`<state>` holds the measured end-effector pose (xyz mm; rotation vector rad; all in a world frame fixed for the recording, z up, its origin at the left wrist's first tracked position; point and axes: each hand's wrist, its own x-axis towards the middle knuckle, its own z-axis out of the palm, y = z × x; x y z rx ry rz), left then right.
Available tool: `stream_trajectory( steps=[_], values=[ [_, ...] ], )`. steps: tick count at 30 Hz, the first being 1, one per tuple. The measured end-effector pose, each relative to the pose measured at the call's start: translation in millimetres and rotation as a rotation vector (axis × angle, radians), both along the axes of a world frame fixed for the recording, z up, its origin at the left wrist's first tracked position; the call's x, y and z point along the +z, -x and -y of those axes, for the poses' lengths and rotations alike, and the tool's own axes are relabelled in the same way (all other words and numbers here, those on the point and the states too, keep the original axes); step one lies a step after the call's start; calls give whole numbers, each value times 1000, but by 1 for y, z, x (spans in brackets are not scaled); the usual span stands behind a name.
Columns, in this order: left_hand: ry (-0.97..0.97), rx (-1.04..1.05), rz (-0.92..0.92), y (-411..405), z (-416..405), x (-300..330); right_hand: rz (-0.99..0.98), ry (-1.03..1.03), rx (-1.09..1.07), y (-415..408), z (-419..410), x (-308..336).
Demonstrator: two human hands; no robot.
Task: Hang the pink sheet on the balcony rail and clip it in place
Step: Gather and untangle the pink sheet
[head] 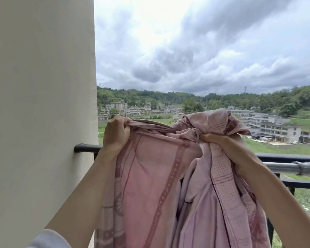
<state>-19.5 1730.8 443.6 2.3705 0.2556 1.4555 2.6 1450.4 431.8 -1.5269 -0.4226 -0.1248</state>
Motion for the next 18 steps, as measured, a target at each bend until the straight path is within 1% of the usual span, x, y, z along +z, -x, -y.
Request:
stream_trajectory(
  steps=[3, 5, 6, 9, 13, 16, 18],
  values=[
    [10, -7, -76, 12, -1, -11, -89, -7, 74, 5, 6, -23],
    [25, 26, -86, 29, 2, -28, -155, -25, 113, 10, 8, -44],
    [31, 30, -64, 39, 5, -40, -181, -38, 127, 11, 8, -56],
    [10, -52, 9, 66, 26, -79, -255, -134, 186, 14, 2, -79],
    [-35, -91, 74, 85, 56, -116, -384, -123, 393, 25, -18, -89],
    [-84, -138, 115, 91, 78, -137, -408, -125, 442, 31, -35, -96],
    [-67, -202, 125, 92, 83, -147, -405, -134, 448, 32, -41, -99]
  ],
)
